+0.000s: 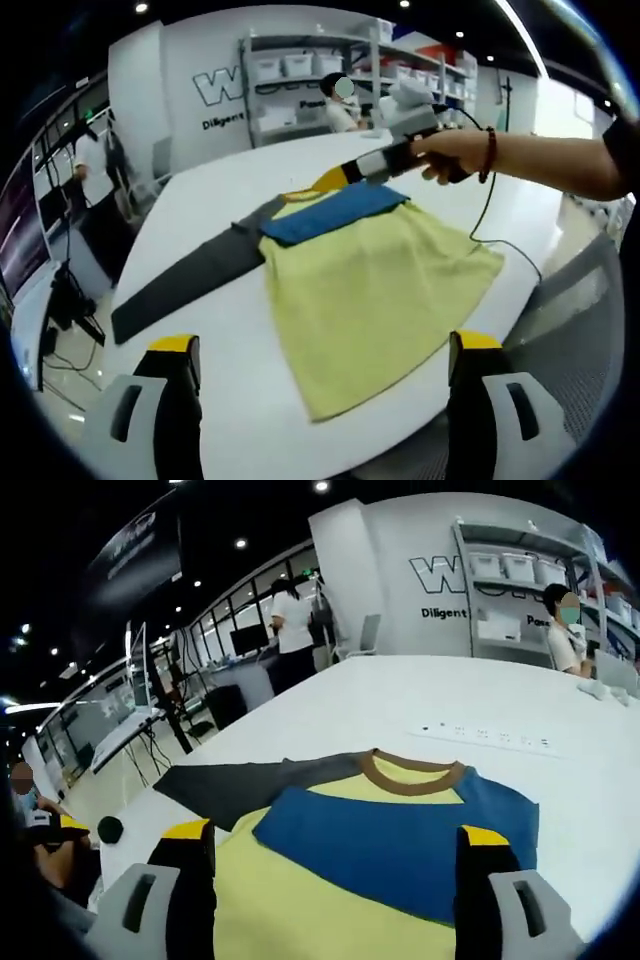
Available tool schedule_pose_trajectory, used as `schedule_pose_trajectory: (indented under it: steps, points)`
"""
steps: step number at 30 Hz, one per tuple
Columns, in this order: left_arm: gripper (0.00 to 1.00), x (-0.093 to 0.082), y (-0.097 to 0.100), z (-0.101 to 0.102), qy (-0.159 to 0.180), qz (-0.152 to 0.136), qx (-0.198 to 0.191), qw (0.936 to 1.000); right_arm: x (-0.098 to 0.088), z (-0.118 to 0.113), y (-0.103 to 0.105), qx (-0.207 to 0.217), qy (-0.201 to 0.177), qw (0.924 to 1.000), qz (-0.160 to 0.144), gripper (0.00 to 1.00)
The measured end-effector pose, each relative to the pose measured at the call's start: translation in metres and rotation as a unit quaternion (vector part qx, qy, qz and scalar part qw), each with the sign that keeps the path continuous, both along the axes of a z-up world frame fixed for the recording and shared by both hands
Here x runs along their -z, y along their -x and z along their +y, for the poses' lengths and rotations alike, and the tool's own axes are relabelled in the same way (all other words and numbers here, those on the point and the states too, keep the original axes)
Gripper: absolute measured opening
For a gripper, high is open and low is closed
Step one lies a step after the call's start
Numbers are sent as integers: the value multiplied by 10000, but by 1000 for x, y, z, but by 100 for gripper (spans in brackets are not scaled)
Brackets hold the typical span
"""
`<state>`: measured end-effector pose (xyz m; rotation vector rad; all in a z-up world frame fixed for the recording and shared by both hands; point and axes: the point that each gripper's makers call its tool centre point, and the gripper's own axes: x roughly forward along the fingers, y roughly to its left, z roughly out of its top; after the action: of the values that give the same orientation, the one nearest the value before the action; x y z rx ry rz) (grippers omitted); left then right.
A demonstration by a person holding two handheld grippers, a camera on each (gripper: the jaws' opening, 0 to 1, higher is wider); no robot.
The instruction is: Fold the garment on the visible template until the final outline fits inside the template.
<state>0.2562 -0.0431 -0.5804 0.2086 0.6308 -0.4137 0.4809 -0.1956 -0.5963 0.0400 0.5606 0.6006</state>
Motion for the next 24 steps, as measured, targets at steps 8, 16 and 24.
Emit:
schedule_pose_trajectory:
  steps: [8,16,24]
  points:
    - [99,-2,-1,-1,-2,-32,30,10000,5,-51,8,265,216,9994,-26,97]
    - [99,-3,-3,-2,4,-77,24,10000,15,-86,27,395,295,9987,123,94]
    - [99,-4,-3,0,-41,-127,11,9999,27,-107,64,310,290,9984,386,87]
